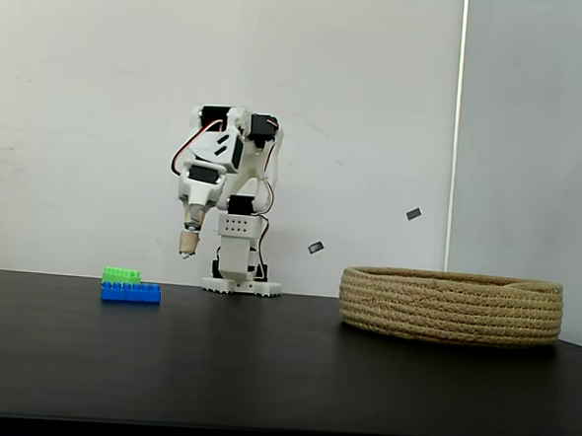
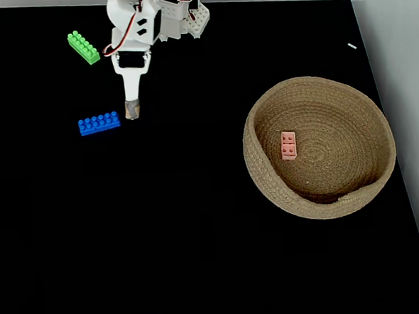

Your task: Place the lego blocks in the tray

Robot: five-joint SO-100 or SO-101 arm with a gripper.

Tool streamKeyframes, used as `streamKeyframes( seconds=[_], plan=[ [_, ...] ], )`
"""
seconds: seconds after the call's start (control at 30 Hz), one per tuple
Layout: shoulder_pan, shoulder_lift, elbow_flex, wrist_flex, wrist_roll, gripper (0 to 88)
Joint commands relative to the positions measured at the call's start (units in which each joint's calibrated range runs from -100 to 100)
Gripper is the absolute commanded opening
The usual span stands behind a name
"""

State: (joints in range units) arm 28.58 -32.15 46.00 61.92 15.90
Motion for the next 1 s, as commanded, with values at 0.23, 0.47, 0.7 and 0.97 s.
streamKeyframes(
  seconds=[0.23, 0.47, 0.7, 0.97],
  plan=[
    [12.0, 18.8, -14.2, 2.1, 10.2, 35.1],
    [14.5, 33.7, -28.3, 2.9, 10.4, 36.6],
    [15.6, 40.8, -35.2, 3.0, 10.5, 37.1],
    [14.1, 41.7, -32.9, 3.3, 10.5, 28.0]
  ],
)
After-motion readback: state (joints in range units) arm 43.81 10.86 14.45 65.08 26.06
